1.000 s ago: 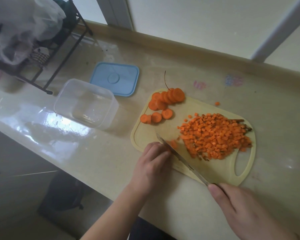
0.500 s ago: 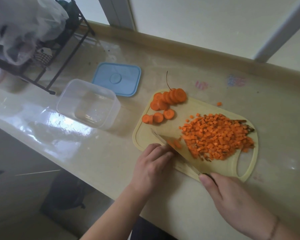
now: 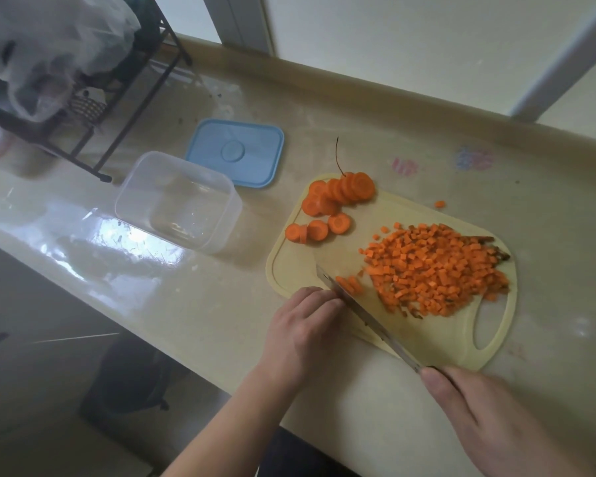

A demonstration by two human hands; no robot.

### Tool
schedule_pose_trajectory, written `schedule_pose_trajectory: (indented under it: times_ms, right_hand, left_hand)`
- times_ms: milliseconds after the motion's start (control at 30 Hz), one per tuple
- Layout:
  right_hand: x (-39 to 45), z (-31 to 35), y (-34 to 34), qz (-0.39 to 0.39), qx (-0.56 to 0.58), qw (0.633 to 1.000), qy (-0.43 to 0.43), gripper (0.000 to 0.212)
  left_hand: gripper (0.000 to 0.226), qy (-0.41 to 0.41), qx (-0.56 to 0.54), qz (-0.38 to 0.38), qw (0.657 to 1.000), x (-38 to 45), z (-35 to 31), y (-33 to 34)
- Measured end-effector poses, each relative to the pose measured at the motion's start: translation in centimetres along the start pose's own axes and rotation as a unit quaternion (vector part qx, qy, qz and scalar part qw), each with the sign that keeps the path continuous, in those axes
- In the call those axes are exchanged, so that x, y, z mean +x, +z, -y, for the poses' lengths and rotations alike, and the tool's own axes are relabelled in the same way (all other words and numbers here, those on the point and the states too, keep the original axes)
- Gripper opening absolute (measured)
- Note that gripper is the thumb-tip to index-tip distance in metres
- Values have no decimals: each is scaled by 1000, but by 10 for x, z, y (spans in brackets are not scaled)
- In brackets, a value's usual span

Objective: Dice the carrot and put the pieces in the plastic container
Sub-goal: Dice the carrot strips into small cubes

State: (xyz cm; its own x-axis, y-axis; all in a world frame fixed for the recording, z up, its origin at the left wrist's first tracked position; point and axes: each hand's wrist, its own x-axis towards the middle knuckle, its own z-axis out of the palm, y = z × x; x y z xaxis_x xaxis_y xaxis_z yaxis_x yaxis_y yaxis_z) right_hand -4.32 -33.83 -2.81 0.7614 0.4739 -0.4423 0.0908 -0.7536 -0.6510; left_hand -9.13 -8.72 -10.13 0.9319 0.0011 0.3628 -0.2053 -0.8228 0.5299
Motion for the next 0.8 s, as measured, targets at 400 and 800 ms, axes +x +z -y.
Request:
schedule_pose_trajectory:
  times_ms: [400, 800]
  right_hand:
    - [19, 15, 4, -5, 1, 1000, -30, 72]
    - [6, 13, 2, -12, 18, 1000, 5, 90]
  left_hand:
    - [15, 1, -14, 8, 1000, -1, 5, -1]
    - [23, -14, -36, -32, 999, -1, 3, -3]
